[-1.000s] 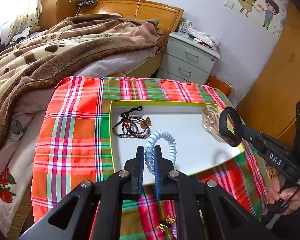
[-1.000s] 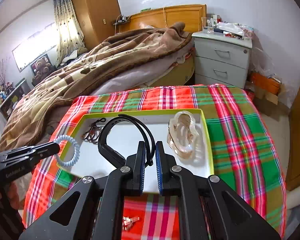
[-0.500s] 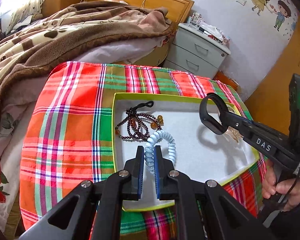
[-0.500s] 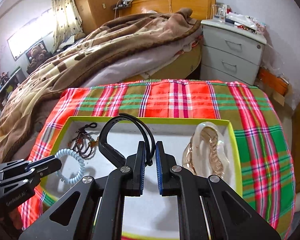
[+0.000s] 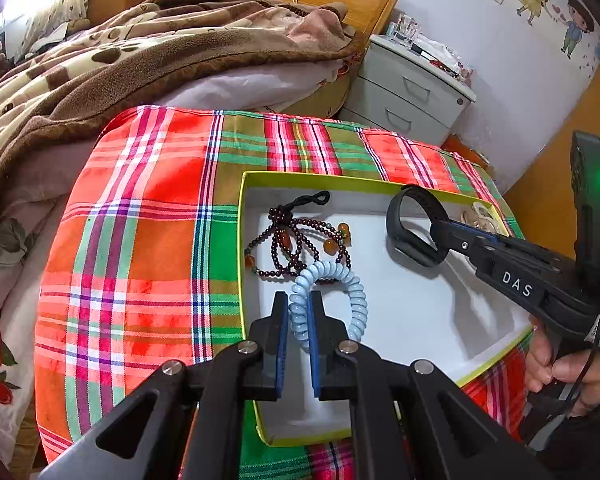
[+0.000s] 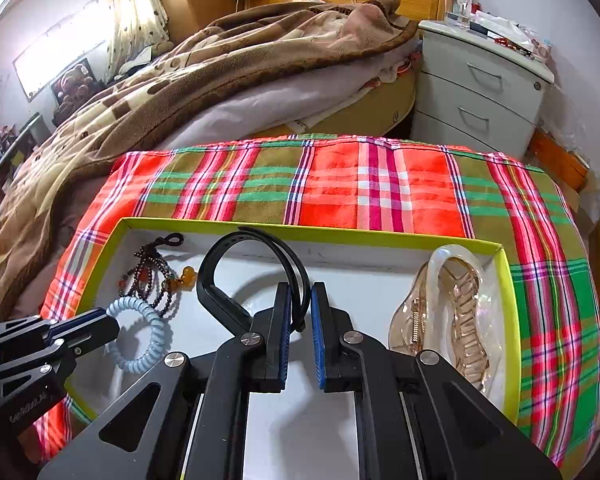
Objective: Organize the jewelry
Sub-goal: 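Lower the hair tie and watch band into the box lid and open both grippers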
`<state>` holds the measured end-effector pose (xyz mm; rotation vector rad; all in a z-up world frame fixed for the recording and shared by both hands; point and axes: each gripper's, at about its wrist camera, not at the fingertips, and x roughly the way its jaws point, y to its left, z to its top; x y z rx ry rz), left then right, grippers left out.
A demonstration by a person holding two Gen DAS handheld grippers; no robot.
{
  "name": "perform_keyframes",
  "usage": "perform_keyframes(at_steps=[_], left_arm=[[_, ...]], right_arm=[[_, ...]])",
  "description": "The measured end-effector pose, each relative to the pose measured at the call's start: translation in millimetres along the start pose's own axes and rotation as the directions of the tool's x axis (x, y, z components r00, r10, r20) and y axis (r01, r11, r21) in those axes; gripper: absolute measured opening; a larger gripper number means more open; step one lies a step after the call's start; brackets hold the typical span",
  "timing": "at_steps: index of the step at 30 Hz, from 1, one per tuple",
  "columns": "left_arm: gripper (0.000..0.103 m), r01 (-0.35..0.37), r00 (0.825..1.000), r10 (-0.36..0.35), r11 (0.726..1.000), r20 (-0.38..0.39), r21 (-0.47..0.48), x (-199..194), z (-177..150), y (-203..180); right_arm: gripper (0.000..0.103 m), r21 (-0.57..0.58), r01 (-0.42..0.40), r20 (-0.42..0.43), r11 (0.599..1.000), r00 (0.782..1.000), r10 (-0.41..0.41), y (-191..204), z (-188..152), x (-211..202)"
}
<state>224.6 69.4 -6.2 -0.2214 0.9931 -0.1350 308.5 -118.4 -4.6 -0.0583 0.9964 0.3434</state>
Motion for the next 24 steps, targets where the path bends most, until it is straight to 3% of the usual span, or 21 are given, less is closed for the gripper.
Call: perform_keyframes(at_steps=[11,24], left_arm=[[0.012,-0.011,1.0,0.011,1.0,-0.005,-0.001,0.9,1.1,-0.3],[0.028,0.001,1.0,-0.001,1.0,-0.003,0.009,-1.9,0.2,-6.2]], right_arm=[[0.011,0.002,0.015,-0.011,1.0,1.0,-0.015,0.6,2.1,5.2],[0.015,0.008,0.002,0.013,1.0,1.0,-0.002,2.6,4.2,2.6]])
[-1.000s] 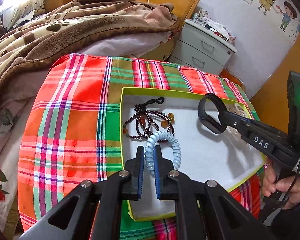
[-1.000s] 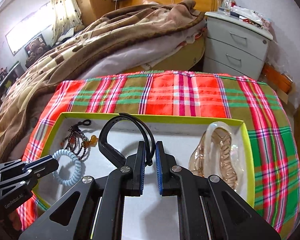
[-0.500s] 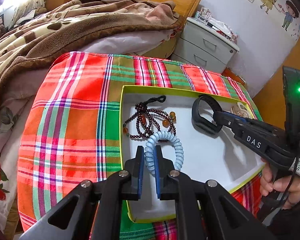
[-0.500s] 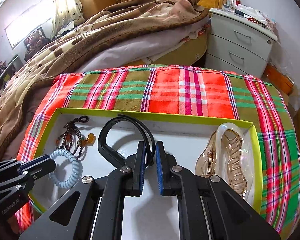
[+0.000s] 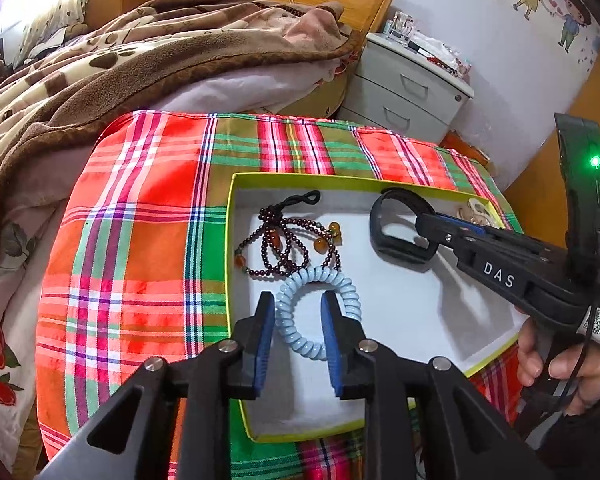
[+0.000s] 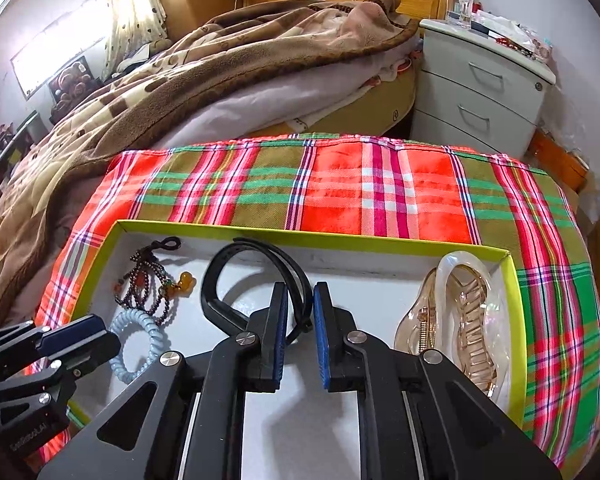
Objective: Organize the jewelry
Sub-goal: 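Lower the hair tie and watch band into the box lid and open both grippers, then move both open grippers back toward the remaining jewelry on the cover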
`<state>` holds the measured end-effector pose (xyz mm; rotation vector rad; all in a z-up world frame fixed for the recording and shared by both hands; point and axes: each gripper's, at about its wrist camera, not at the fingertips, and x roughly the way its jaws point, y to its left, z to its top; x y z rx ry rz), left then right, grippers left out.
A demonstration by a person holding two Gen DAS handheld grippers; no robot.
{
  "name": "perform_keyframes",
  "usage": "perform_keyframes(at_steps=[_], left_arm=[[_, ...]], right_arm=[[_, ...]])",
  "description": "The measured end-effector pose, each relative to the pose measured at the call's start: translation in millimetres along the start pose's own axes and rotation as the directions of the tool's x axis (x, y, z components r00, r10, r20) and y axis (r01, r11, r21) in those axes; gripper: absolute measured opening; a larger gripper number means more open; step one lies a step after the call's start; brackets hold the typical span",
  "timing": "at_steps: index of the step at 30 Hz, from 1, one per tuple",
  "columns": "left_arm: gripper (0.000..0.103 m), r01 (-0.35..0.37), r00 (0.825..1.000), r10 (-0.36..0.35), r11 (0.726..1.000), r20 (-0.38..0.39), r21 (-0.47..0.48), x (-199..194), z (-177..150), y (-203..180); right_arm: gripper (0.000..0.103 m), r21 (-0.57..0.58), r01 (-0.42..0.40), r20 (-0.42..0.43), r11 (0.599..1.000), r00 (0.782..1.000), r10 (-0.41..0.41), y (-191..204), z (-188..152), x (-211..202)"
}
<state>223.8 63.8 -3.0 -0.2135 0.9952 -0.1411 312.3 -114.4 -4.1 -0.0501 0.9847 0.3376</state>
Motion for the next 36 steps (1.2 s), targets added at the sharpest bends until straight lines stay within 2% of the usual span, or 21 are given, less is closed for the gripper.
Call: perform_keyframes(at_steps=[6,10,21,27,31,33,36], left_arm=[[0.036,0.006,1.0,-0.006,1.0,0.007,0.001,-5.4,-2.6,-4.6],[0.042,-0.029,0.999,0.028,1.0,0.024,0.012,-12.9,-5.2,-7.7],[0.042,-0.063,0.994,0.061,0.998,0.085,0.028,-42.2,-14.1,-12.4],[0.042,-0.034,0.993,0.03,0.999,0.115,0.032,-62.3,-28.7,-12.9],[0.042,-0.004,0.993,0.0,1.0,0.117,0.031,-71.8,-46.0,-11.0],[0.042,-0.023,0.994,0.019,0.999,0.109,0.034,-73.2,-55.8,-11.6],[0.042,-0.01,0.996,0.007,0.999,0.091,0.031,-73.2,-67.3,-12.1]], right_arm=[[0.02,0.019,-0.006,0.045,1.0,0.999,0.005,-1.6,-1.2,-12.0],[0.026,0.034,-0.027,0.071,0.999,0.997,0.024,-3.1,-3.5,-22.2],[0.029,0.023,-0.046,0.132,0.999,0.99,0.042,6.6,-19.0,-56.5],[0.029,0.017,-0.064,0.166,0.998,0.984,0.061,5.5,-47.4,-84.0],[0.029,0.008,-0.083,0.159,0.996,0.984,0.081,6.8,-74.7,-96.1],[0.031,-0.007,-0.112,0.143,0.994,0.983,0.111,11.8,-89.5,-98.7],[0.033,-0.063,-0.128,0.112,0.99,0.984,0.135,25.6,-107.8,-98.4]])
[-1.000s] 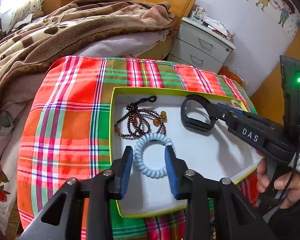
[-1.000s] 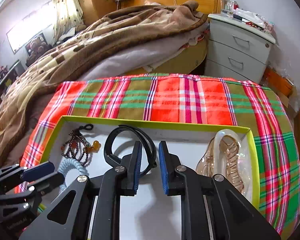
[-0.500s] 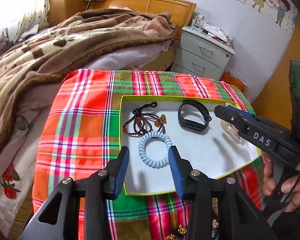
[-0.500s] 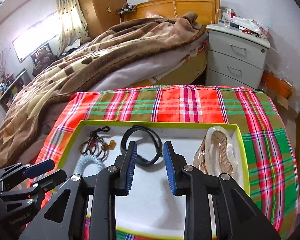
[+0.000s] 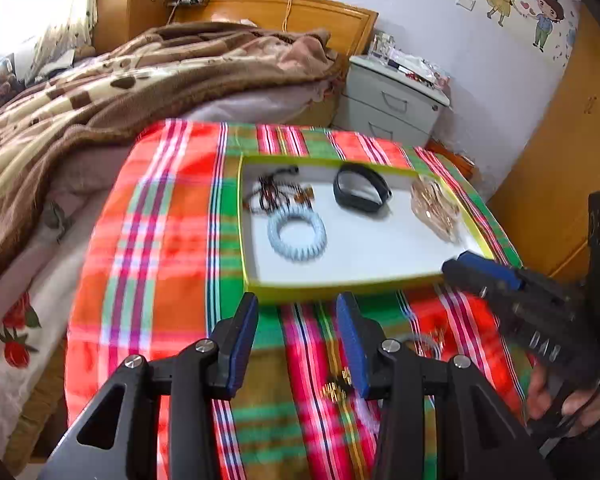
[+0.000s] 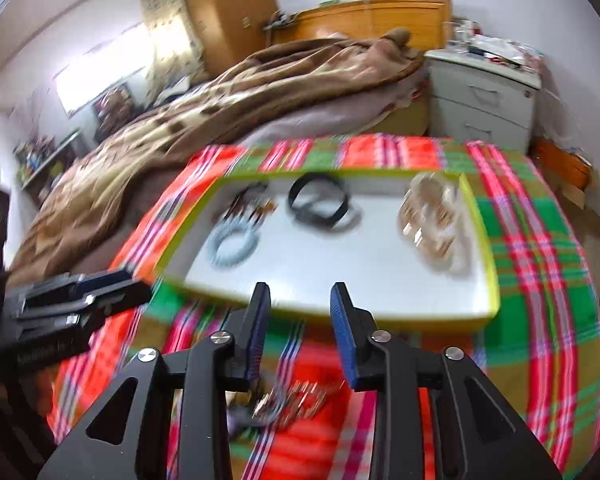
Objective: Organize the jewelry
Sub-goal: 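Move both open grippers back toward the remaining jewelry on the cover, then grasp the gold earring cluster with the left gripper while the right gripper grasps the grey flower-charm cord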
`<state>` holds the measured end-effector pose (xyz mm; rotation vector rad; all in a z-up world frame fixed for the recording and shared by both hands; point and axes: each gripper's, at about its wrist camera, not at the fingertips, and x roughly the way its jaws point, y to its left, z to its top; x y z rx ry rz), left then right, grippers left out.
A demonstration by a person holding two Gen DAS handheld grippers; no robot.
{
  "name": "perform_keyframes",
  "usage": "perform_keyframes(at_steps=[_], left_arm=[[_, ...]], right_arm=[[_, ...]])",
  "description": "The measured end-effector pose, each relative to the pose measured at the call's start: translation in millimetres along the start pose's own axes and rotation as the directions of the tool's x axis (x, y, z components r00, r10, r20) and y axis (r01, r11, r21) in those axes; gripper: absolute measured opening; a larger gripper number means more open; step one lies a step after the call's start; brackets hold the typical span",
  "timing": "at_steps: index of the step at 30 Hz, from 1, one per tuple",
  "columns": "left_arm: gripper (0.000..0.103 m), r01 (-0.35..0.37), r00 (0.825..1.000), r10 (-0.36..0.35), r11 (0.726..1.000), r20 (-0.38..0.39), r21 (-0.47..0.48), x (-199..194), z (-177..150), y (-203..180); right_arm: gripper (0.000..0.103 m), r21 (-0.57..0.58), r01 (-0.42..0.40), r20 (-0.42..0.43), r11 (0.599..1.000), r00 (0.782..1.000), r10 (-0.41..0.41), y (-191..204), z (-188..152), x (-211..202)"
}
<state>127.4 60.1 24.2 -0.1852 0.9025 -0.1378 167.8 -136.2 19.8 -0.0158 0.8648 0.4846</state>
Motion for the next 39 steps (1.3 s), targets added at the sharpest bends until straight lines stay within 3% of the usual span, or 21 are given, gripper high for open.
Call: perform_keyframes(at_steps=[5,9,16,22,24,27,32,39], left_arm=[[0.042,-0.012,1.0,0.012,1.0,-0.015,-0.025,-2.8,-14.8,5.3],[0.042,-0.021,0.999,0.02,0.999,-0.027,-0.035,-4.3,-23.6,6.7],[0.042,-0.001,1.0,0.001,1.0,-0.031,-0.006,-8.4,-35.1,-5.9],[0.042,0.005,0.999,-0.005,1.0,-0.041,0.003,-6.6,-39.9,-11.8],[0.042,0.002,0.999,-0.002,1.0,-0.04,0.002,-7.2,-41.2,-12.0],[0.042,-0.006,0.999,0.006,1.0,-0.043,-0.007,-6.9,-41.8,-10.8],[0.042,0.008,0.999,-0.008,1.0,-0.041,0.004,-9.4,-44.6,-13.0],[0.043,0.017,0.999,-0.017,1.0,-0.03,0.0,-14.2,-53.2,-5.3]], right_arm=[[0.033,-0.127,-0.041,-0.05,0.991,0.998,0.035,28.3,-26.6,5.2],[0.033,-0.189,0.009,-0.097,0.982,0.995,-0.028,33.9,-43.0,10.8],[0.033,-0.148,0.177,-0.107,0.973,0.975,-0.194,-1.4,-61.0,-5.0],[0.033,-0.092,0.252,-0.109,0.963,0.959,-0.262,-27.5,-67.1,-22.1],[0.033,-0.054,0.239,-0.066,0.97,0.968,-0.242,-29.7,-62.6,-32.0],[0.033,-0.029,0.136,-0.006,0.99,0.991,-0.137,-19.4,-52.2,-35.7],[0.033,-0.047,0.067,0.027,0.997,0.997,-0.066,2.0,-52.3,-34.1],[0.033,0.005,0.157,0.053,0.988,0.986,-0.157,-3.1,-72.6,-47.8]])
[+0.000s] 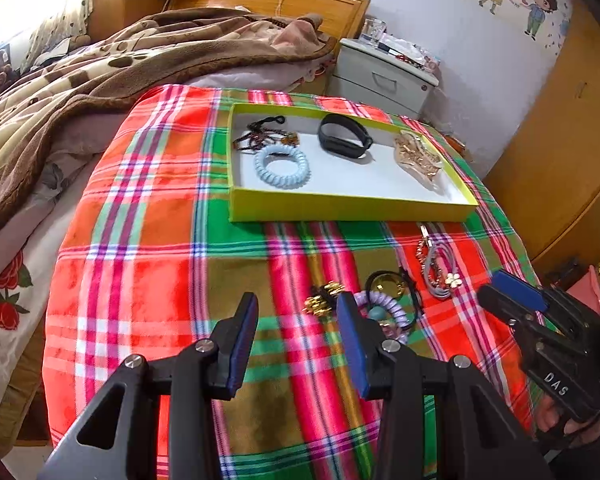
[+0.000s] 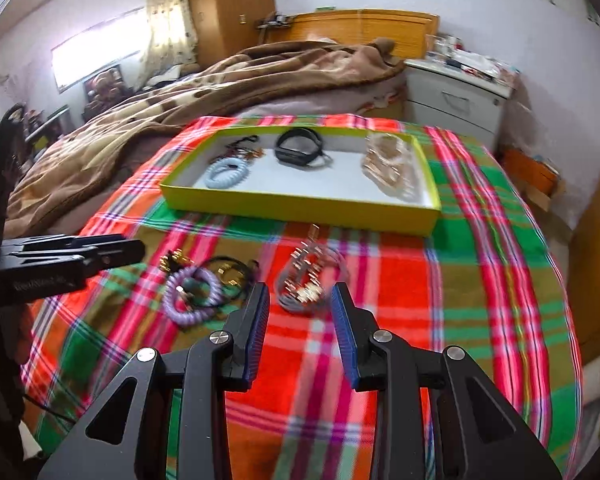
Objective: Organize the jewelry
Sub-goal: 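Grasp the gold earring cluster with the left gripper while the right gripper grasps the grey flower-charm cord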
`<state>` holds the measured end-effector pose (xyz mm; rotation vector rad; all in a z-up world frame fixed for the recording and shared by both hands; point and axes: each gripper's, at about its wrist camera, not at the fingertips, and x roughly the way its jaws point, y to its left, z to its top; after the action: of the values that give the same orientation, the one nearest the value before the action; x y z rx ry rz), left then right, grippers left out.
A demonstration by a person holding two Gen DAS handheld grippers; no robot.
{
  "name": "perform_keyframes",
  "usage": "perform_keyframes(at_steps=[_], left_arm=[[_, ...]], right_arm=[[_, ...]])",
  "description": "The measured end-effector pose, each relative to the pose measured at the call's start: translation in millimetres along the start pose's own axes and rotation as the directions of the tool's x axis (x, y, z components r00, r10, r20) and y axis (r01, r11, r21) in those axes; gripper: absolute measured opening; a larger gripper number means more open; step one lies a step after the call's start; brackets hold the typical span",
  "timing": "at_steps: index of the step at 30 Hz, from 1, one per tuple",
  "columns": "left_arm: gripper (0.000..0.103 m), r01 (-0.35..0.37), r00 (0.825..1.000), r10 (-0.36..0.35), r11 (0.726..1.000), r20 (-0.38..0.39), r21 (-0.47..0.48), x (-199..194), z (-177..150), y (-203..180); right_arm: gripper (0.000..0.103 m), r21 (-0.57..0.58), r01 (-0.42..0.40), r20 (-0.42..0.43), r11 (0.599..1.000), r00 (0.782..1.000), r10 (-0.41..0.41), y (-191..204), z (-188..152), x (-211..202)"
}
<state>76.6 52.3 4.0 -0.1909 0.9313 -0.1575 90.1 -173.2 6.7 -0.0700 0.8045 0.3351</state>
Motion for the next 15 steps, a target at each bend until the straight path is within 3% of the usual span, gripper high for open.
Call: perform_keyframes(at_steps=[6,15], left_arm=[[0.044,-0.014,1.0,0.014,1.0,-0.004,-0.026,-0.6,-3.5,17.8],[0.047,0.057,0.997,-0.054,0.997,-0.048,0.053,19.3,2.6,-1.6]], right_arm=[[0.033,0.075,0.02,0.006,0.997,1.0,-0.021,-12.6,-9.3,-2.9],[0.033,0.082,0.011,0.008,0.997,1.0,-0.011,-11.2,-10.2,-1.2]])
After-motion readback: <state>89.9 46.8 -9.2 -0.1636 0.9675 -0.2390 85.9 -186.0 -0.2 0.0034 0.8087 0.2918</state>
